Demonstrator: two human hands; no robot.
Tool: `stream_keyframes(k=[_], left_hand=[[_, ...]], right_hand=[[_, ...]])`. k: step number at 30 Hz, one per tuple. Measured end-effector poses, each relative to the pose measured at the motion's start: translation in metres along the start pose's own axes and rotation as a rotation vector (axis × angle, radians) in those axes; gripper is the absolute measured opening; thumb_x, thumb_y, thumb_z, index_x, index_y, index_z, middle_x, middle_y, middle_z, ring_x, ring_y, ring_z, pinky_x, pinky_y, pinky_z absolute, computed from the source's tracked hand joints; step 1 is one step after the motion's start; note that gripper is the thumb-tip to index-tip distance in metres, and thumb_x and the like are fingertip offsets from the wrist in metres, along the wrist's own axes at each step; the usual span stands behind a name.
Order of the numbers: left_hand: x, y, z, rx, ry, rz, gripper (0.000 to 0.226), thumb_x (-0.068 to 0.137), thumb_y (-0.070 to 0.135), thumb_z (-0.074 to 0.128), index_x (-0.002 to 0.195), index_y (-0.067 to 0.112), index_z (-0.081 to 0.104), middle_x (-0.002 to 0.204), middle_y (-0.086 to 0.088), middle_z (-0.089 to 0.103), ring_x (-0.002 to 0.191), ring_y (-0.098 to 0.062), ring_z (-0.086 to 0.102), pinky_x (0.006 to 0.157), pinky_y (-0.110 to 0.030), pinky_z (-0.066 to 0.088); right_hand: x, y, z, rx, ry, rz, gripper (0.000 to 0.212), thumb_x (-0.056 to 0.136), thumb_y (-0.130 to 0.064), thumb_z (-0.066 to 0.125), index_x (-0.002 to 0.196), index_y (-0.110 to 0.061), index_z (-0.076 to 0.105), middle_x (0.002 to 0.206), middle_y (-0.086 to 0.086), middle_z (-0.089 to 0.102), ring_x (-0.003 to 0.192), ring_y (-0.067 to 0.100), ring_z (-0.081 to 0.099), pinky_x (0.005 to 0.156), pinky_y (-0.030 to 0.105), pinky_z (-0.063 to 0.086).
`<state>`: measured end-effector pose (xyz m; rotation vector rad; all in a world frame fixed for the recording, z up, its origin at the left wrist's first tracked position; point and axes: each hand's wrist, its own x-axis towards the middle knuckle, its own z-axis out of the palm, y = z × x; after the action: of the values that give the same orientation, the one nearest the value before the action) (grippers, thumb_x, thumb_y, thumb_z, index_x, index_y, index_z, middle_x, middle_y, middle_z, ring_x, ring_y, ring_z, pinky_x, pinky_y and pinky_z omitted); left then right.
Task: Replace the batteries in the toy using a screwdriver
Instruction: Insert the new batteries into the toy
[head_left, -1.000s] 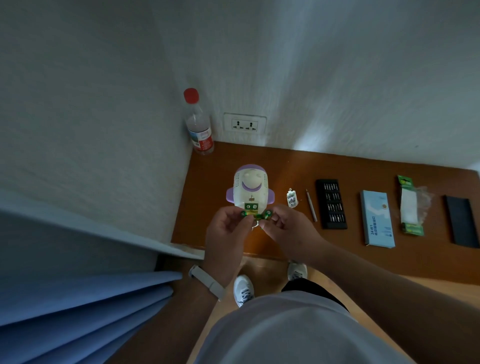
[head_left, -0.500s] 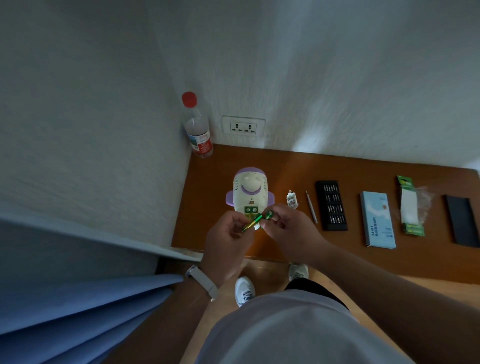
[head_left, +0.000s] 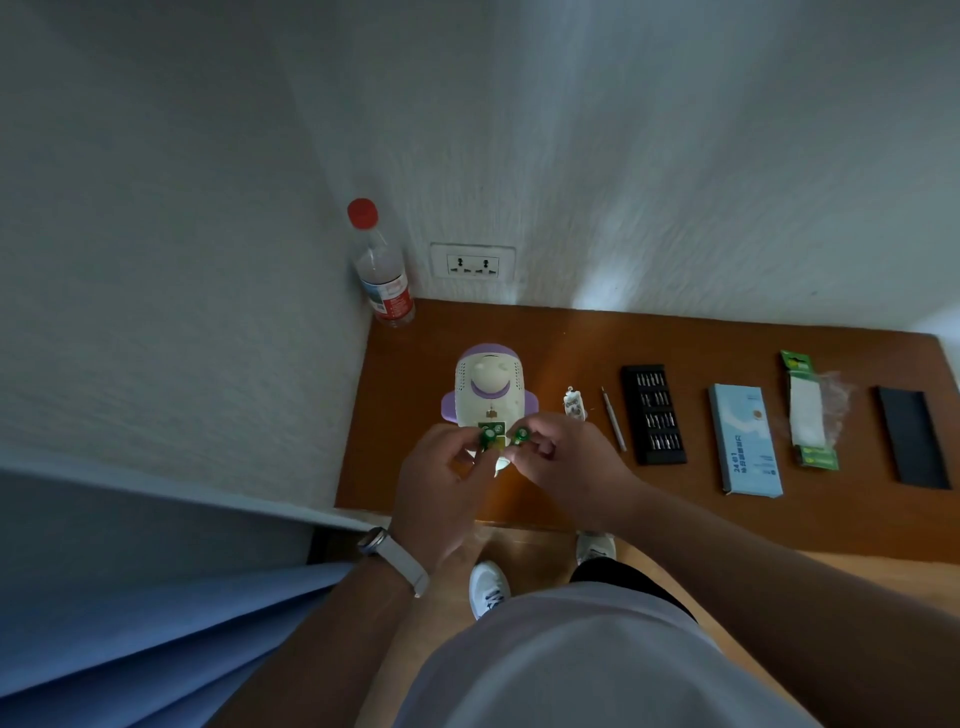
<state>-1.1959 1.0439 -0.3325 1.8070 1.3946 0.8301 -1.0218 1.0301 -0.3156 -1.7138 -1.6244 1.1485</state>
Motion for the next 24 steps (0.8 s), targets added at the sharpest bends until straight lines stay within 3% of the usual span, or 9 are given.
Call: stream_keyframes(k=[6, 9, 13, 19, 22, 24], left_hand=[[0.002, -0.005, 0.003, 0.010, 0.031, -0.013, 0.020, 0.088, 0.013, 0.076, 0.107, 0.013, 0.070, 0.096, 0.013, 0.063, 0.088, 0.011, 0.057, 0.072, -0.012, 0.051], [0.002, -0.010, 0.004, 0.045, 0.009, 0.014, 0.022, 0.088, 0.014, 0.077, 0.109, 0.012, 0.071, 0.101, 0.004, 0.071, 0.088, -0.001, 0.061, 0.072, -0.021, 0.055], [0.002, -0.015, 0.005, 0.121, -0.011, 0.025, 0.025, 0.089, 0.016, 0.075, 0.114, 0.011, 0.071, 0.107, -0.005, 0.073, 0.099, -0.018, 0.066, 0.077, -0.035, 0.059], [0.004, -0.017, 0.005, 0.206, -0.029, 0.083, 0.025, 0.090, 0.017, 0.074, 0.114, 0.009, 0.072, 0.106, -0.007, 0.073, 0.099, -0.022, 0.066, 0.078, -0.035, 0.057], [0.004, -0.019, 0.007, 0.244, -0.040, 0.124, 0.024, 0.091, 0.017, 0.074, 0.114, 0.010, 0.073, 0.111, -0.006, 0.072, 0.104, -0.024, 0.064, 0.081, -0.035, 0.055], [0.004, -0.019, 0.008, 0.259, -0.041, 0.139, 0.024, 0.090, 0.016, 0.074, 0.113, 0.008, 0.073, 0.112, -0.009, 0.070, 0.104, -0.026, 0.064, 0.080, -0.038, 0.057]], right_hand=[[0.003, 0.004, 0.004, -0.043, 0.032, -0.009, 0.008, 0.090, -0.022, 0.067, 0.098, -0.024, 0.066, 0.064, -0.022, 0.054, 0.068, -0.013, 0.053, 0.058, 0.005, 0.040], [0.005, 0.004, 0.006, -0.073, 0.041, -0.045, 0.015, 0.089, -0.019, 0.068, 0.104, -0.018, 0.068, 0.070, -0.019, 0.053, 0.072, -0.012, 0.054, 0.061, 0.007, 0.041], [0.009, 0.003, 0.009, -0.137, 0.038, -0.096, 0.017, 0.090, -0.017, 0.068, 0.106, -0.014, 0.068, 0.082, -0.011, 0.061, 0.073, 0.003, 0.059, 0.060, 0.014, 0.046], [0.014, 0.004, 0.015, -0.209, 0.045, -0.173, 0.016, 0.089, -0.014, 0.068, 0.105, -0.012, 0.068, 0.079, -0.020, 0.050, 0.069, -0.003, 0.052, 0.061, 0.009, 0.041], [0.017, 0.008, 0.018, -0.270, 0.030, -0.206, 0.020, 0.090, -0.014, 0.066, 0.109, -0.010, 0.068, 0.088, -0.004, 0.062, 0.074, 0.005, 0.053, 0.065, 0.014, 0.041], [0.017, 0.010, 0.020, -0.273, 0.029, -0.211, 0.021, 0.089, -0.012, 0.066, 0.110, -0.010, 0.068, 0.089, -0.004, 0.062, 0.074, 0.003, 0.051, 0.066, 0.012, 0.037]])
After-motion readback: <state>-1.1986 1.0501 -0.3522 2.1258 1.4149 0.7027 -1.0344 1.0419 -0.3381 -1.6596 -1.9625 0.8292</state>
